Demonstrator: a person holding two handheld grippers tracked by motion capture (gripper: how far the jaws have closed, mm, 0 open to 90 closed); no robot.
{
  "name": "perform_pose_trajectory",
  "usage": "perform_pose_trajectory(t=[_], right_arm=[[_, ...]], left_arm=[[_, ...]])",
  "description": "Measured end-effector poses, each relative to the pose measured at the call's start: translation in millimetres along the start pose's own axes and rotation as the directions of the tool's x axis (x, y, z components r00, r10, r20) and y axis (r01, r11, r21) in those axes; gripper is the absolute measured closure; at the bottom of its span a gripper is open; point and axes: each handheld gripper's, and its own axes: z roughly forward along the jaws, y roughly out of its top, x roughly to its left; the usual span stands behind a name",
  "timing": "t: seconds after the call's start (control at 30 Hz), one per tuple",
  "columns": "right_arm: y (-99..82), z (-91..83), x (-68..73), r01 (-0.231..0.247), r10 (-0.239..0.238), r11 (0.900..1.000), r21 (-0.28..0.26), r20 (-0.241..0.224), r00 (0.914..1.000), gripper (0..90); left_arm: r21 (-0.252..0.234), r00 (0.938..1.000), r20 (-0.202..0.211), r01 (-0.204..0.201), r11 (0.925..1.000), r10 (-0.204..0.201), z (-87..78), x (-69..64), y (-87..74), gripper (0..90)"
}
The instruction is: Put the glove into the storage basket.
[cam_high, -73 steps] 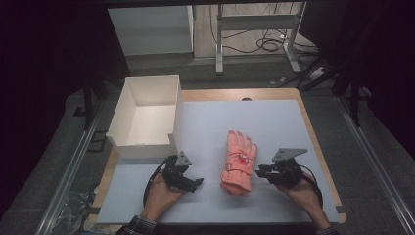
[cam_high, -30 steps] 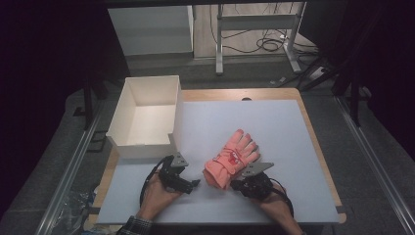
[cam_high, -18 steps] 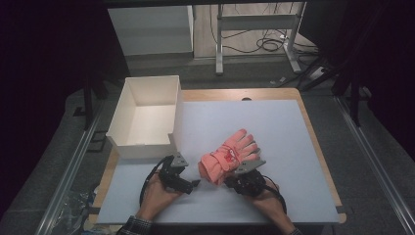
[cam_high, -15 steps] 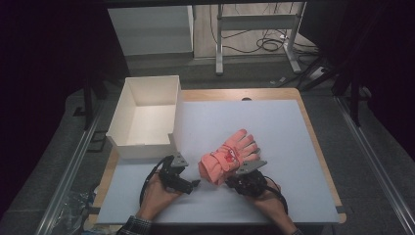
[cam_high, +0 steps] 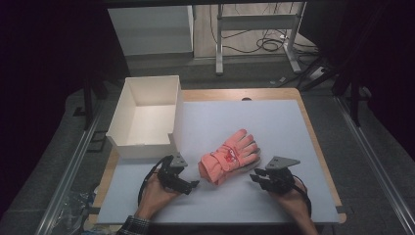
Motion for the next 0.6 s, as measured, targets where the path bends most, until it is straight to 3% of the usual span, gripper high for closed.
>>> perform_pose_trajectory(t=[0.1,0.3,0.5,0.6], right_arm=[[-5.5,-9.1,-13.7,-0.037,0.037,0.9993,-0.012,0.044,0.9983,61.4],[-10.9,-14.1,-29.2,-0.055,0.055,0.9985,-0.007,0.120,0.9912,52.3],[-18.1,-13.2,-46.8,-0.093,0.090,0.9957,0.004,0.200,0.9756,31.1],[-19.9,-12.8,-51.6,-0.103,0.099,0.9947,0.006,0.220,0.9704,27.4]], left_arm=[[-0.002,0.9999,0.014,0.000,1.0000,0.001,-4.2,-1.3,3.1,1.4],[-0.010,0.9993,0.038,-0.003,0.9999,0.003,-13.8,-8.0,14.0,0.2],[-0.001,0.9984,0.057,-0.009,1.0000,0.009,-22.3,-13.6,27.5,0.0],[0.005,0.9977,0.067,-0.009,0.9999,0.009,-24.9,-14.3,32.0,0.0]])
